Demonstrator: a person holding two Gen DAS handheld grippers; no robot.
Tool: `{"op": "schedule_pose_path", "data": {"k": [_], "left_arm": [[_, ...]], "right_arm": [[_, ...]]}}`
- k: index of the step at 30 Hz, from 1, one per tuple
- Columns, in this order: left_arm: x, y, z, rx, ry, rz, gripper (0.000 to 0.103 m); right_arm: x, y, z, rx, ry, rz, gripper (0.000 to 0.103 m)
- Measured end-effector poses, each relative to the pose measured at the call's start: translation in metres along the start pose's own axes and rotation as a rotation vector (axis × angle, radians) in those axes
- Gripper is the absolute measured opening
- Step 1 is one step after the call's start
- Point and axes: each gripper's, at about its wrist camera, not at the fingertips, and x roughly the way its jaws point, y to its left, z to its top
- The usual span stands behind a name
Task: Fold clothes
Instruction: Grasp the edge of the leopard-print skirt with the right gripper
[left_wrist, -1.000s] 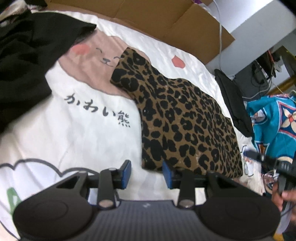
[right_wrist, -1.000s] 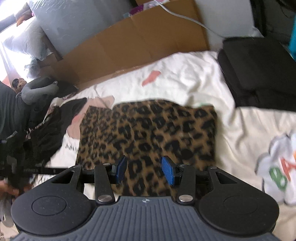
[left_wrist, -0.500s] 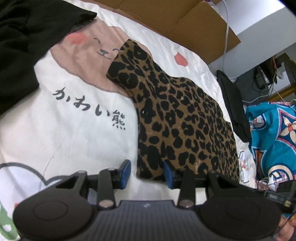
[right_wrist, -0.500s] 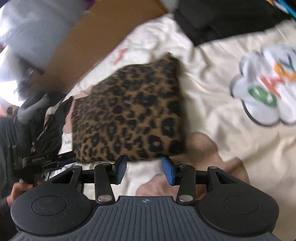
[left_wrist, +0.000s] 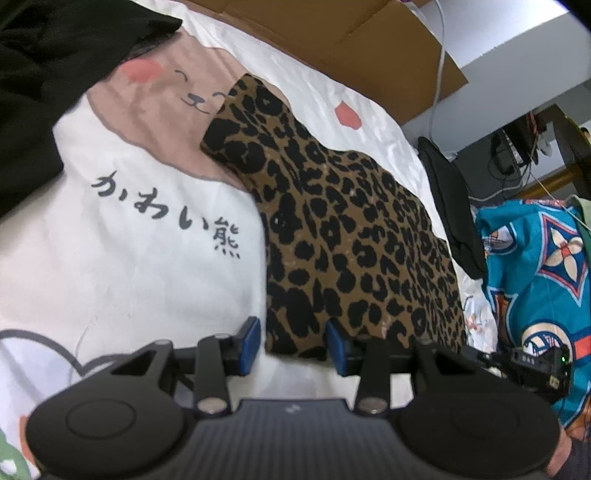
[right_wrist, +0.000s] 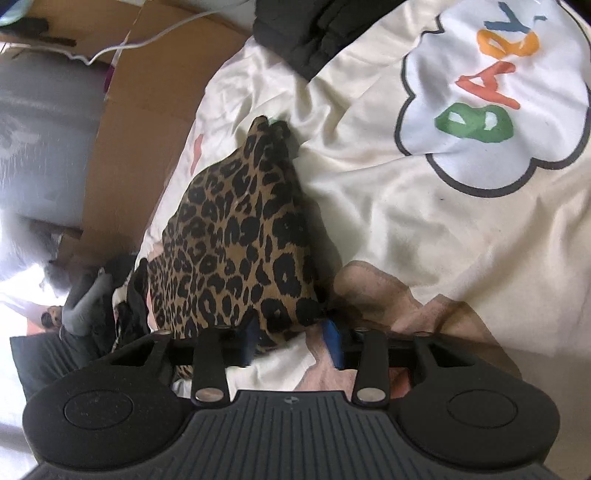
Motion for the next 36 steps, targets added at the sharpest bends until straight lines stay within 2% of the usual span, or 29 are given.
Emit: {"op": "schedule_pose_path", "data": {"k": [2, 5, 12, 17, 19, 20, 24, 28, 29, 30, 32, 36], "left_arm": [[0.0, -0.002, -0.002, 0.007, 0.008, -0.006, 0.041], [0.001, -0.004, -0.005, 0.013, 0.009, -0.007, 0.041], [0.007, -0.01, -0.006, 0.068, 0.015, -0.008, 0.041], [0.008, -0.006, -0.003, 0.049, 0.008, -0.029, 0.041], [0.009, -0.005, -0.003, 0.051, 0.004, -0.035, 0.041], [0.009, -0.005, -0.004, 0.049, 0.001, -0.038, 0.041], [0.01, -0.002, -0.004, 0.029, -0.007, -0.05, 0.041], [0.01, -0.002, -0.005, 0.023, -0.012, -0.052, 0.041], [0.011, -0.002, -0.005, 0.021, -0.012, -0.052, 0.04], [0.011, -0.002, -0.005, 0.017, -0.012, -0.049, 0.037], [0.011, -0.001, -0.006, 0.003, -0.007, -0.038, 0.025], [0.011, -0.002, -0.008, -0.027, 0.009, -0.031, 0.018]], "right_arm": [[-0.001, -0.001, 0.002, 0.012, -0.007, -0.001, 0.021], [-0.005, 0.0, 0.004, -0.002, -0.021, -0.001, 0.015], [-0.011, 0.011, 0.019, -0.03, -0.066, 0.025, 0.014], [-0.006, 0.0, 0.015, 0.034, -0.043, 0.018, 0.021], [-0.005, -0.004, 0.012, 0.065, -0.036, 0.04, 0.033], [-0.003, -0.005, 0.011, 0.072, -0.028, 0.048, 0.034], [0.006, -0.007, 0.006, 0.1, 0.003, 0.068, 0.035], [0.011, -0.012, 0.006, 0.136, -0.016, 0.105, 0.034], [0.011, -0.013, 0.007, 0.141, -0.018, 0.107, 0.023], [0.011, -0.013, 0.008, 0.137, -0.021, 0.102, 0.018], [0.01, -0.012, 0.009, 0.122, -0.025, 0.101, 0.015], [0.005, -0.004, 0.011, 0.09, -0.034, 0.102, 0.013]]}}
